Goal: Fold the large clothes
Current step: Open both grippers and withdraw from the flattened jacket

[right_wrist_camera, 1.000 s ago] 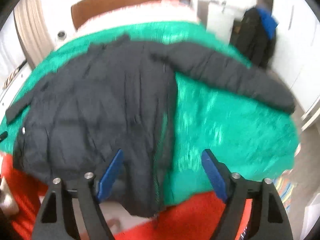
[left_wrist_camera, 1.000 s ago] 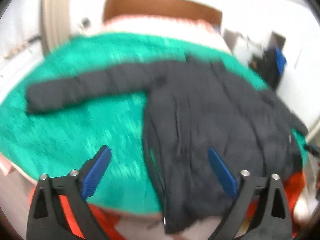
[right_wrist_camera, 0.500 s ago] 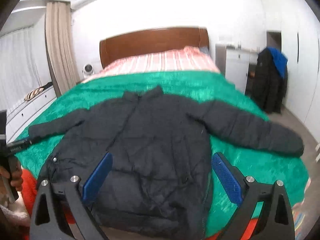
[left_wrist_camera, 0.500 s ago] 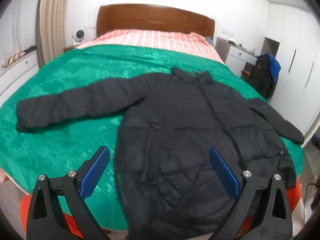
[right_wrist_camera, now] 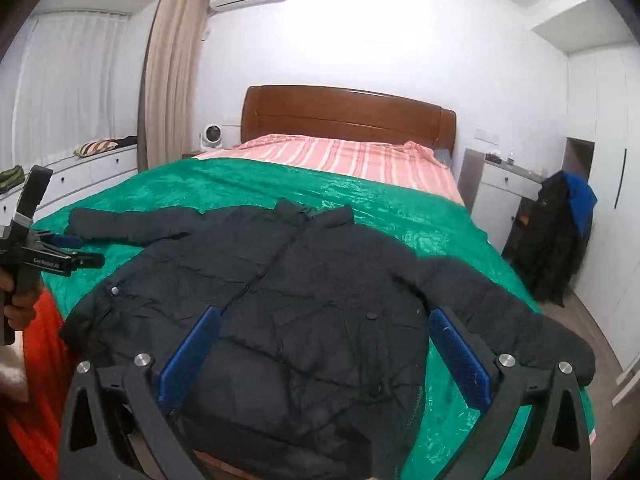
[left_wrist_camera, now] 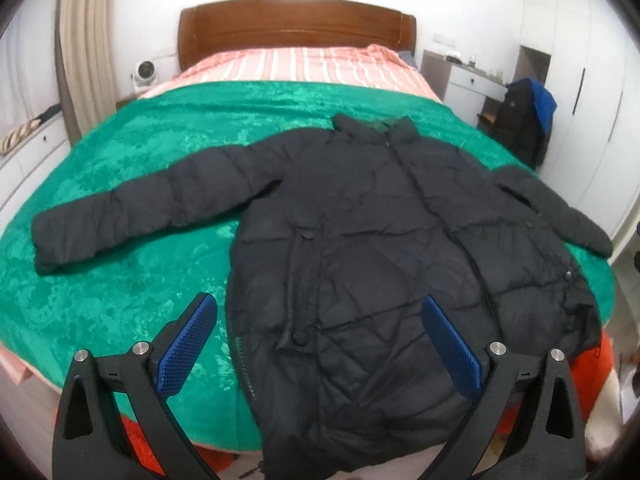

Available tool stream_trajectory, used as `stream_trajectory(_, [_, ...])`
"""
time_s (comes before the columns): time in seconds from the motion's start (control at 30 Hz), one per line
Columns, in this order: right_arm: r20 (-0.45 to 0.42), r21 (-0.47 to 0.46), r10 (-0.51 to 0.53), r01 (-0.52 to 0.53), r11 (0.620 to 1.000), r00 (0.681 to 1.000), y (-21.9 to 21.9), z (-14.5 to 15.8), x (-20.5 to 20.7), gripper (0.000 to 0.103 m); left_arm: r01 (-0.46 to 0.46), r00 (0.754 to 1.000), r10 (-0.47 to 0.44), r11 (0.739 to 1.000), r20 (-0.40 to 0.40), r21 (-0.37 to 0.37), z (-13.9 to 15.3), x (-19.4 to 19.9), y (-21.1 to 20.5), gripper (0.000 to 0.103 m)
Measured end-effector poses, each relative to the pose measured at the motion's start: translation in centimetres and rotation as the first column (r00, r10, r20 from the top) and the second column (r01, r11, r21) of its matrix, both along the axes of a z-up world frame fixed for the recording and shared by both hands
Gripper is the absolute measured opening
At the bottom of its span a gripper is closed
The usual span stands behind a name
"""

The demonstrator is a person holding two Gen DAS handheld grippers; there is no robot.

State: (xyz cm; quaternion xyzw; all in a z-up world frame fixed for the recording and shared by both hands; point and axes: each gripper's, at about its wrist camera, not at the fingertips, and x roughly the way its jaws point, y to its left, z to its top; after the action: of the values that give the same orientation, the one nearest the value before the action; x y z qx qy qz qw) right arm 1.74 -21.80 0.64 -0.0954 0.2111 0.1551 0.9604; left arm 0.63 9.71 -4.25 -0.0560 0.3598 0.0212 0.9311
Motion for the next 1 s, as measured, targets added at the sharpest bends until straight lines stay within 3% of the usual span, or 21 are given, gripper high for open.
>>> stream_trajectory(0.2, [-0.123, 0.121, 0.055, -0.04, 0.992, 0.991, -0.1, -0.6, 1.0, 0.103, -0.011, 0.999, 0.011, 1.0, 0.037, -0.014, 1.0, -0.1, 0.4, 0.102])
stream_trajectory(0.43, [-0.31, 0.331, 0.159, -0.051, 0.942, 0.937, -0.3, -2.3, 2.1, 0.103, -0.035, 0.997, 0.034, 0.999, 0.073, 0.021, 2.2, -0.4, 0.8, 0.102])
stream_trajectory(0.67, [-0.348, 0.31, 0.178, -0.066, 0.948, 0.921, 1.0, -3.2, 1.9, 0.103, -0.064, 0.995, 0.062, 0.998, 0.078, 0.022, 2.4, -0.4, 1.3, 0.102])
stream_trajectory(1.0, [-0.295, 0.24, 0.141, -0.07, 0.968, 0.945, 1.6, -2.8, 1.6, 0.103, -0.085, 0.994, 0.082, 0.996, 0.069, 0.041, 2.1, -0.3, 1.5, 0.102])
